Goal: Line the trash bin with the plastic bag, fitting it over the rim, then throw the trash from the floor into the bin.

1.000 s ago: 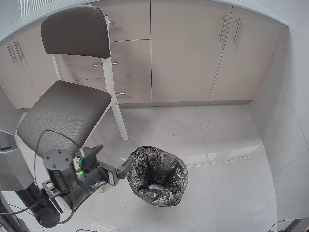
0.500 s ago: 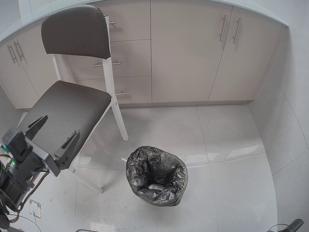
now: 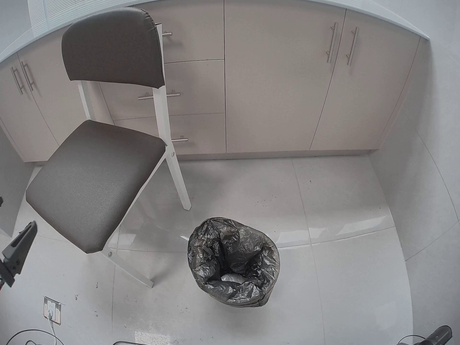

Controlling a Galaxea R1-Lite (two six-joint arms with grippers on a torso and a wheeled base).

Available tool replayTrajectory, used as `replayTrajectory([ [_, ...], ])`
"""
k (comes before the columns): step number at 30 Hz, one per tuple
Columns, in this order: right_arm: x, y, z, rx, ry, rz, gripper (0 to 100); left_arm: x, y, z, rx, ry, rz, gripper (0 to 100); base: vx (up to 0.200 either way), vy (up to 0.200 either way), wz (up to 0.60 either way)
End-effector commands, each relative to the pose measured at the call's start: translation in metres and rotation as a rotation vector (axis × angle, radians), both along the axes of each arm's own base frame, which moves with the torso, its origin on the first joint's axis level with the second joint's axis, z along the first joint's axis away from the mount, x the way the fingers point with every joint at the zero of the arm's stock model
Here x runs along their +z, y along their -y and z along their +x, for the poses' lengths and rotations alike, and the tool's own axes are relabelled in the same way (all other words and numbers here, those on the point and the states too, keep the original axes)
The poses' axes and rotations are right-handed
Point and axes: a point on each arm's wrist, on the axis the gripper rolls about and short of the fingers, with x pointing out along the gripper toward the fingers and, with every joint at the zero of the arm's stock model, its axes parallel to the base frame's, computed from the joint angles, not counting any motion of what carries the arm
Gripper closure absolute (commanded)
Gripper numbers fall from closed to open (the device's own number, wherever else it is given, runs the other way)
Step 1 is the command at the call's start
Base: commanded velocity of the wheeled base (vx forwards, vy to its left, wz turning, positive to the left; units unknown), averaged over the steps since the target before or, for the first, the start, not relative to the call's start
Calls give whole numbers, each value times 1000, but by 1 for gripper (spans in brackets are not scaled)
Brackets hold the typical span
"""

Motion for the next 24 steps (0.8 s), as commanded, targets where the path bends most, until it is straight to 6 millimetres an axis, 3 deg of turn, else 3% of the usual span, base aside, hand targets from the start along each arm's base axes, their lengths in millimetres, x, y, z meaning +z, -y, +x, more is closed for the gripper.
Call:
replayTrajectory([
  [1, -68, -6, -62, -17, 354, -8, 0, 17, -19, -95, 359, 51, -85, 0, 0, 0, 0],
  [5, -68, -6, -61, -19, 351, -8, 0, 7, -18, -98, 394, 26, -126, 0, 0, 0, 0],
  [6, -68, -6, -61, -19, 346, -11, 0, -2, -10, -114, 504, 73, -156, 0, 0, 0, 0],
  [8, -68, -6, -61, -19, 337, -11, 0, -7, -5, -120, 561, 93, -155, 0, 0, 0, 0],
  [13, -71, -6, -57, -13, 302, -7, 0, -19, 0, -136, 563, 151, -139, 0, 0, 0, 0],
  [24, -78, -6, -51, -8, 210, -4, 0, -54, -17, -111, 357, -7, -134, 0, 0, 0, 0],
])
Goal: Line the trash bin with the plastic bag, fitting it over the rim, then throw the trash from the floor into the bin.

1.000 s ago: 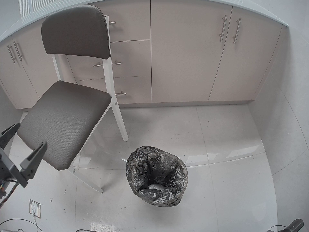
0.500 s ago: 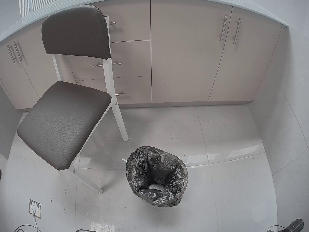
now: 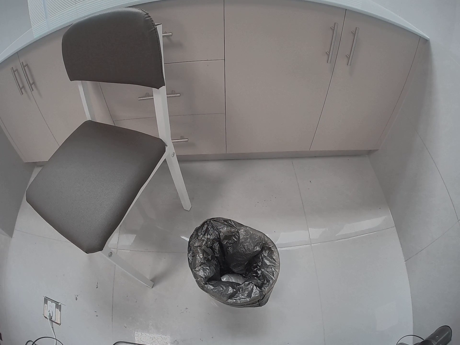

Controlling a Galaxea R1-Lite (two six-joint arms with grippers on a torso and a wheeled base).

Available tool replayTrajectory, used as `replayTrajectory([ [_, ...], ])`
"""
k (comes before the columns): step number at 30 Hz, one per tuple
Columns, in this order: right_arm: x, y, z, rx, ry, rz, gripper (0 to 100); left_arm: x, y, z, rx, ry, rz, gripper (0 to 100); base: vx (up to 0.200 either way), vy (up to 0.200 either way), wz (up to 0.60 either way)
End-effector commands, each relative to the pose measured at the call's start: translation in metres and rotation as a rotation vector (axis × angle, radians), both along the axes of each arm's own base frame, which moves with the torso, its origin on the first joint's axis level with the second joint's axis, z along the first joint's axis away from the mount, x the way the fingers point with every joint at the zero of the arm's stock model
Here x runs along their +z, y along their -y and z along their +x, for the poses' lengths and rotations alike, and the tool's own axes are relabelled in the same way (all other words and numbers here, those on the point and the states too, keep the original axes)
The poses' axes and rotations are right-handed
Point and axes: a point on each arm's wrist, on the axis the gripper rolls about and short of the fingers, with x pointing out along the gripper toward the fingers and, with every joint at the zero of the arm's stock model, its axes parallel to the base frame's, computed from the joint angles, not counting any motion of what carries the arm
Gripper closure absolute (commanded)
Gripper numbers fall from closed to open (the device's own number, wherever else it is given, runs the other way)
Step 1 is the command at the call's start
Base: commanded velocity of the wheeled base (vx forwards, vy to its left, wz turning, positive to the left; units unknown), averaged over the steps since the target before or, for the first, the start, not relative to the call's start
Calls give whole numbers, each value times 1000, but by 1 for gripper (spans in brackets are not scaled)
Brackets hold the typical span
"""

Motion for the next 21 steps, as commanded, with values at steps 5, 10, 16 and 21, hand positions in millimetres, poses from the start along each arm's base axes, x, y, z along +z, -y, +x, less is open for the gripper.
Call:
replayTrajectory([
  [5, -6, 0, 0, 3, -15, 1, 0, -53, -6, 20, -60, -92, -13, 0, 0, 0, 0],
  [10, -6, 0, 0, 12, -18, -7, 0, -95, -5, 52, -59, -65, -30, 0, 0, 0, 0],
  [16, -8, 0, 2, 13, -40, -8, 0, -105, -2, 61, -194, 30, -5, 0, 0, 0, 0],
  [21, -12, -1, 6, 30, -103, -20, 0, -112, 1, 61, -327, -42, 15, 0, 0, 0, 0],
])
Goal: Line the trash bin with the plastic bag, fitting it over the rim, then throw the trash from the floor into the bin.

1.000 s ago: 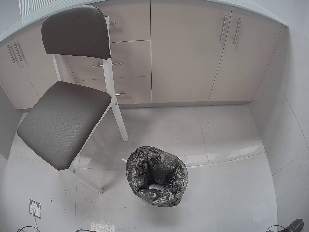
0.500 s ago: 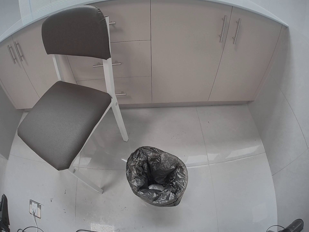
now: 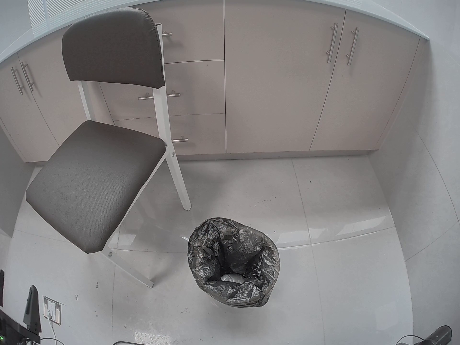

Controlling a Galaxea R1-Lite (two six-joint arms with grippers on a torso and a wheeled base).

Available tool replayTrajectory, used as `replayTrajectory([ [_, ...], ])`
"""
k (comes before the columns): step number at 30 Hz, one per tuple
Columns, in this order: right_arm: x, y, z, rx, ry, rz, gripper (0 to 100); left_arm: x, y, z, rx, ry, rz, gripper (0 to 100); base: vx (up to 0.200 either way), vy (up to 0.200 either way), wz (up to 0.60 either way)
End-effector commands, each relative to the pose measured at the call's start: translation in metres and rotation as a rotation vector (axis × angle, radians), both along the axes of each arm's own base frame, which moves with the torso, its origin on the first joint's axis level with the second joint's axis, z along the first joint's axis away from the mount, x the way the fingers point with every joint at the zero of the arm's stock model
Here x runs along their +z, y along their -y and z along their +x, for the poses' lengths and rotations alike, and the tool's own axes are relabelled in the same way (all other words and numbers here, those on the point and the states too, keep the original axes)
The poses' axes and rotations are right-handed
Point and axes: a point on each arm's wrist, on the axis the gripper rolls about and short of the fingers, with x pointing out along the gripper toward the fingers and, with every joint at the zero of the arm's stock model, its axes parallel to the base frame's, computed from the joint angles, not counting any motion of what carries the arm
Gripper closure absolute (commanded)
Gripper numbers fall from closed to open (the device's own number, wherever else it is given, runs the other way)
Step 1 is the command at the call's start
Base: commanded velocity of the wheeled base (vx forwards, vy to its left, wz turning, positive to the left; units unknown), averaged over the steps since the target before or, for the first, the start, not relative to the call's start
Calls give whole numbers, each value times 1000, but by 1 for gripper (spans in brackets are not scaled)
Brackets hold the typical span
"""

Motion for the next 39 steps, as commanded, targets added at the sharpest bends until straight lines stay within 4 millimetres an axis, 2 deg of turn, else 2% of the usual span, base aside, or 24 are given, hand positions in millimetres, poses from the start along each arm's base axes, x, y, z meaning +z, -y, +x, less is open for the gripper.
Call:
replayTrajectory([
  [1, -8, 0, 3, 14, -61, -11, 0, -31, 3, 6, -143, -163, 44, 0, 0, 0, 0],
  [14, -13, 0, 6, 13, -126, -8, 0, -29, 3, 7, -126, -145, 18, 0, 0, 0, 0],
  [20, -25, 0, 12, 7, -255, 0, 0, -29, 3, 7, -125, -145, 17, 0, 0, 0, 0],
  [32, -25, 0, 12, 27, -226, 26, 0, -29, 3, 7, -125, -143, 18, 0, 0, 0, 0],
  [39, -19, -2, 12, 158, -107, 37, 0, -29, 3, 7, -125, -143, 18, 0, 0, 0, 0],
])
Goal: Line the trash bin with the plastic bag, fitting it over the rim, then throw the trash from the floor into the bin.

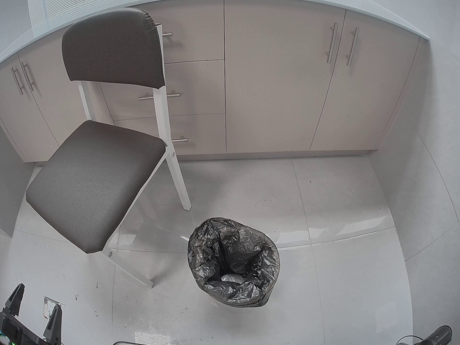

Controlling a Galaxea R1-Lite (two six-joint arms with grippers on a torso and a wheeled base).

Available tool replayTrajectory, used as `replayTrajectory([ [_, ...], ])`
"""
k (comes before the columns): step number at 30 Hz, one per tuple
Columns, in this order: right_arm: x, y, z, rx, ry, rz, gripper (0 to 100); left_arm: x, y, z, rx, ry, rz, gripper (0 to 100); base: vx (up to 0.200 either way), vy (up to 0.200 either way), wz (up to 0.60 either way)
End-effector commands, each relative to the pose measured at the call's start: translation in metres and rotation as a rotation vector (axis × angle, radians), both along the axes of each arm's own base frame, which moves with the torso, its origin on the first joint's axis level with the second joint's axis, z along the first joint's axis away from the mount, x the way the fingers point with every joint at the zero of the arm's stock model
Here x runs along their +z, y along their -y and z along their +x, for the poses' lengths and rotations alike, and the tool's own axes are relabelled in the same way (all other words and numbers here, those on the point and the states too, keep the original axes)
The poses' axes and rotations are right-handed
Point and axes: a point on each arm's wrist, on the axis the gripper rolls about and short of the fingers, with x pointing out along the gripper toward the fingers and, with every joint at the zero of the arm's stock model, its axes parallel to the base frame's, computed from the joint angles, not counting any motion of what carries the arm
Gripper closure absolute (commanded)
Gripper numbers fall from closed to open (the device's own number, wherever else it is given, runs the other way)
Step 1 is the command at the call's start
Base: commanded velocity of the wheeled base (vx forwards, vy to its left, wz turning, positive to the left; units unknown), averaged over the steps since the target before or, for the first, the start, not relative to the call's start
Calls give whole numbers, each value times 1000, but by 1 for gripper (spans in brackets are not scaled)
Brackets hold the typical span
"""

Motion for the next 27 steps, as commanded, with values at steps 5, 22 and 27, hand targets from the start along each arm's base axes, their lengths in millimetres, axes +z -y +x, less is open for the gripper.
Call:
replayTrajectory([
  [5, 26, -5, 31, 293, 133, 42, 0, -5, 0, 1, 0, -22, 0, 0, 0, 0, 0],
  [22, -12, -6, 276, 493, 320, 727, 0, -5, 0, 1, 0, -22, 0, 0, 0, 0, 0],
  [27, -60, -5, 313, 435, 259, 716, 0, -5, 0, 1, 0, -20, 0, 0, 0, 0, 0],
])
